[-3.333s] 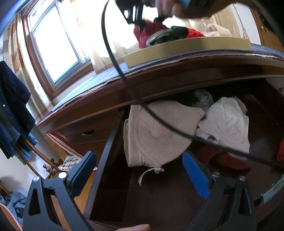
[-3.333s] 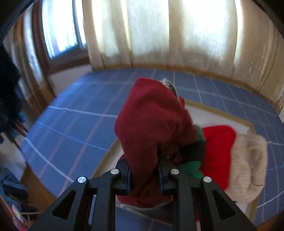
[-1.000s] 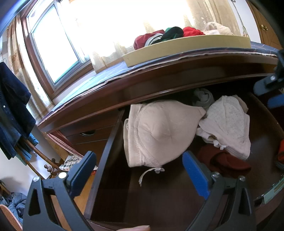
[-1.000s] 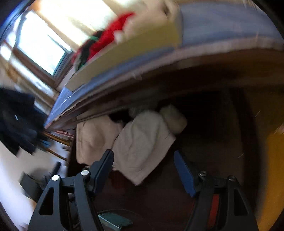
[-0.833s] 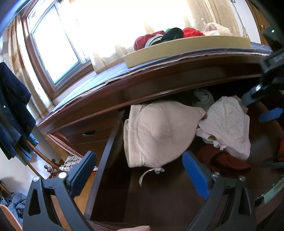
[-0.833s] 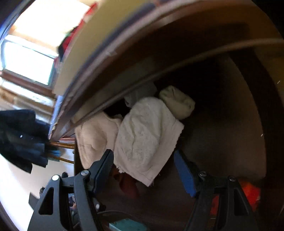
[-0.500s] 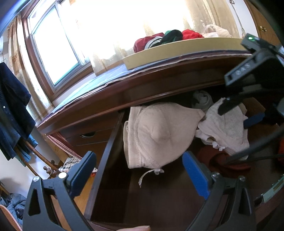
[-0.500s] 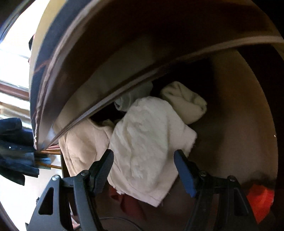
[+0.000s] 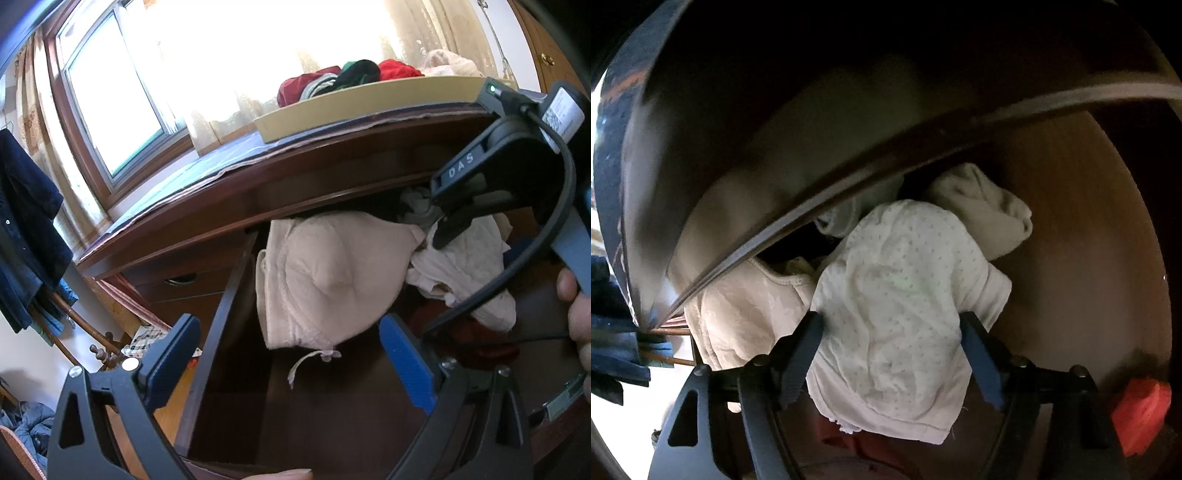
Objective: Take underwear out of drawer
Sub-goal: 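Reach the right gripper into the drawer onto the white dotted underwear, then grasp the white dotted underwear with the right gripper and lift it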
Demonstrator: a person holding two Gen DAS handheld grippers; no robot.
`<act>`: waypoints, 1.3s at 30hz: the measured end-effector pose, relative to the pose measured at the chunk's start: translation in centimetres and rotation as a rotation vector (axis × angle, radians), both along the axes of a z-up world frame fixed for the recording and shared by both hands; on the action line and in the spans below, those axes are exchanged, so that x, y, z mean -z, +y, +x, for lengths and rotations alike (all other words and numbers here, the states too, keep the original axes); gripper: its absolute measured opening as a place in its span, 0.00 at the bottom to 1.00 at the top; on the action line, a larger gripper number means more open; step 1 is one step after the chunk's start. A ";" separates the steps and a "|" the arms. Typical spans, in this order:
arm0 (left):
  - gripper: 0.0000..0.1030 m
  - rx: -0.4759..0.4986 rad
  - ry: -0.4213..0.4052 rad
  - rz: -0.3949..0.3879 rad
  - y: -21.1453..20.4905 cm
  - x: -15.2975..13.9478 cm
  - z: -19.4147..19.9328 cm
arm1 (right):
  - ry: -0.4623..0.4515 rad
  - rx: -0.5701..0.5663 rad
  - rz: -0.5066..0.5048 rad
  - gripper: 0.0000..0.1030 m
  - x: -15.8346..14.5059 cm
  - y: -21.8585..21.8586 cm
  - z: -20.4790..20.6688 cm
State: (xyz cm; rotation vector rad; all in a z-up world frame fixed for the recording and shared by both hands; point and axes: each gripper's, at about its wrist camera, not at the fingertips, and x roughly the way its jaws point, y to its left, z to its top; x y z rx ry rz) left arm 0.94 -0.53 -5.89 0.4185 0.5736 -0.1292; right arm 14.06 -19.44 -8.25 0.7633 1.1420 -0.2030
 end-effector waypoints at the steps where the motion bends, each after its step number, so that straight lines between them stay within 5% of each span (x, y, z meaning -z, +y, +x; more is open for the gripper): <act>1: 0.96 0.001 0.000 0.000 0.0 0.0 0.0 | 0.004 0.006 0.007 0.76 0.2 0.1 -0.1; 13: 0.96 0.001 0.002 0.001 0.0 -0.1 -0.1 | 0.042 -0.051 0.072 0.72 2.0 0.0 0.2; 18: 0.96 0.006 0.001 -0.002 0.0 0.0 0.0 | 0.036 -0.017 0.109 0.42 2.3 -1.7 -0.6; 23: 0.96 0.006 0.000 -0.002 0.0 0.0 -0.1 | 0.003 0.023 0.212 0.30 2.8 -3.3 -2.2; 39: 0.96 0.007 0.002 0.001 0.0 -0.1 -0.1 | -0.225 0.035 0.137 0.28 -2.2 -6.9 -10.9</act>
